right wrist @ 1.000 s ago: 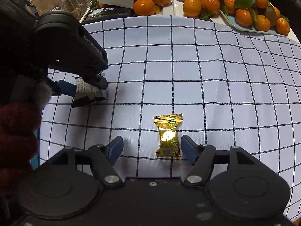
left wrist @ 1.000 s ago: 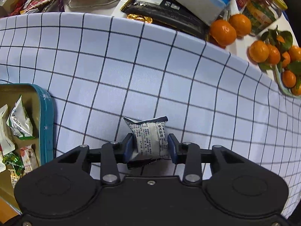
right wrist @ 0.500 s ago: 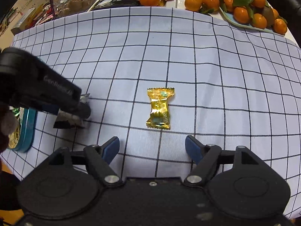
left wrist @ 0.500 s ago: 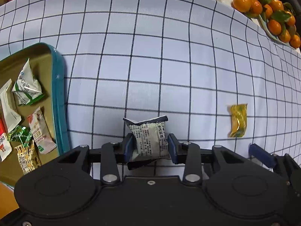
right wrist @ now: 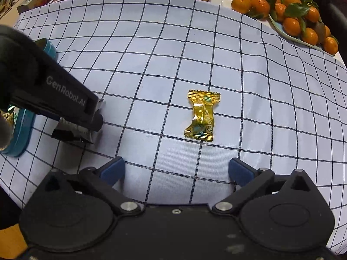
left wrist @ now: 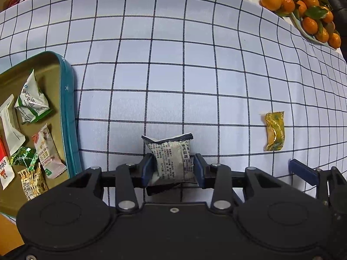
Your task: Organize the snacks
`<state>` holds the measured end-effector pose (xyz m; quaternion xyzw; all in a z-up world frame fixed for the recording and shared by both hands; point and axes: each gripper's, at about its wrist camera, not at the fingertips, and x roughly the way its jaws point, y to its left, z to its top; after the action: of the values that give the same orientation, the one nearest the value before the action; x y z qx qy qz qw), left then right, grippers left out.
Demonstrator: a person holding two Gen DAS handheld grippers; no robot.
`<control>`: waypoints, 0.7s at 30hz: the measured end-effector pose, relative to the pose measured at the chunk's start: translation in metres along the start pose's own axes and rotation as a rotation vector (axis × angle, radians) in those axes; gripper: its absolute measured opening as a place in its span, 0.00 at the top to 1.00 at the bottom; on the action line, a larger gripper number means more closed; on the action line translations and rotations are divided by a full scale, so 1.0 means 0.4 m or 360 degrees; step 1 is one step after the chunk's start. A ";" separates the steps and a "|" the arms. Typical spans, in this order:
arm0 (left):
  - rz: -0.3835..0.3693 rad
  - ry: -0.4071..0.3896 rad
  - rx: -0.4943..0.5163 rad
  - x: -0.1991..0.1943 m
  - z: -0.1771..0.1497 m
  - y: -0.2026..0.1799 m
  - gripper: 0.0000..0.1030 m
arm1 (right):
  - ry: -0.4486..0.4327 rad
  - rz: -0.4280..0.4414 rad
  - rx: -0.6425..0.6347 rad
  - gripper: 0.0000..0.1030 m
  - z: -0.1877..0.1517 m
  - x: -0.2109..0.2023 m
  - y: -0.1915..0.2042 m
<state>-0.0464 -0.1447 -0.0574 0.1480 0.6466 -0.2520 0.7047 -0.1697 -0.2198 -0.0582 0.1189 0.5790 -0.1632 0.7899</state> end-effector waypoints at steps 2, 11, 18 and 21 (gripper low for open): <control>-0.0009 -0.0001 0.0002 0.005 -0.005 -0.003 0.53 | 0.0017 0.0003 -0.0008 0.00 0.004 -0.001 -0.001; -0.0086 0.0017 -0.0084 0.004 -0.004 0.019 0.53 | 0.0011 0.0023 0.0067 0.37 0.049 -0.020 -0.054; -0.0105 0.0032 -0.0087 -0.003 0.002 0.016 0.54 | -0.0027 0.0005 0.0267 0.50 0.105 -0.019 -0.094; -0.0136 0.0065 -0.0107 -0.010 -0.004 0.031 0.55 | -0.0018 -0.0035 0.0292 0.59 0.121 -0.011 -0.095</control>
<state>-0.0412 -0.1330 -0.0552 0.1015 0.6746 -0.2567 0.6846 -0.1435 -0.2722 -0.0395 0.1837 0.5583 -0.2249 0.7772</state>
